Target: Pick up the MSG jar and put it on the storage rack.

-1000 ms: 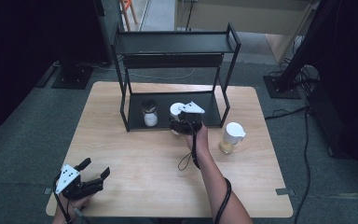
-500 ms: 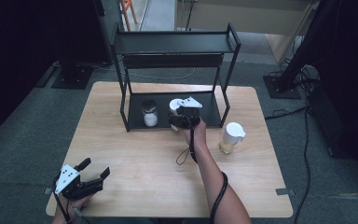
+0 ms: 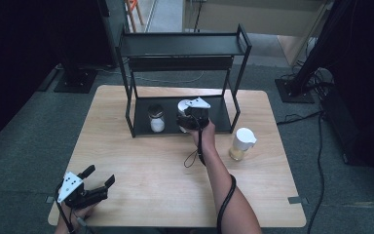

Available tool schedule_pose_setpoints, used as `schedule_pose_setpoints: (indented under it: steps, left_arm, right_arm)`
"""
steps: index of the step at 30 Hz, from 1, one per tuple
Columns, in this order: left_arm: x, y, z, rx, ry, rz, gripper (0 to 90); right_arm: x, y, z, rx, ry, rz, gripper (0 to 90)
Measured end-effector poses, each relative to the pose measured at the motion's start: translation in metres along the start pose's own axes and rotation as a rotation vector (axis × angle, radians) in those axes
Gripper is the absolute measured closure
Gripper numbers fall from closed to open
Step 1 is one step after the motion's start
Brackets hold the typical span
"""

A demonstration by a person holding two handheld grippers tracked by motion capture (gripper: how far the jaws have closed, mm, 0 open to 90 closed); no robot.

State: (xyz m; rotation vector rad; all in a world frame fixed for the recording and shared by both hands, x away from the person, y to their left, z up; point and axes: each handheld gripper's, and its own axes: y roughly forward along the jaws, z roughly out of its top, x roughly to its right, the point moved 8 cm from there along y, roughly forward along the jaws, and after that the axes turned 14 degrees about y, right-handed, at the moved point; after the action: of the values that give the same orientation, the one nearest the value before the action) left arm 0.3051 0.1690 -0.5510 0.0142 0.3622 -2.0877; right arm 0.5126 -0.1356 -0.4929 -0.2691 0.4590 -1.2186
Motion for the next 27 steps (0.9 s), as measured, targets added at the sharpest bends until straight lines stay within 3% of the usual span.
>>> schedule_pose_setpoints:
  steps: [18,27]
  left_arm:
    - [0.001,0.000,0.000,0.000,0.003,0.000,12.2]
    - [0.001,0.000,0.000,-0.001,0.006,0.002,12.2]
  right_arm:
    - [0.008,0.013,0.001,0.011,0.017,-0.013,30.3]
    - [0.014,0.010,0.001,0.016,0.078,0.014,27.0]
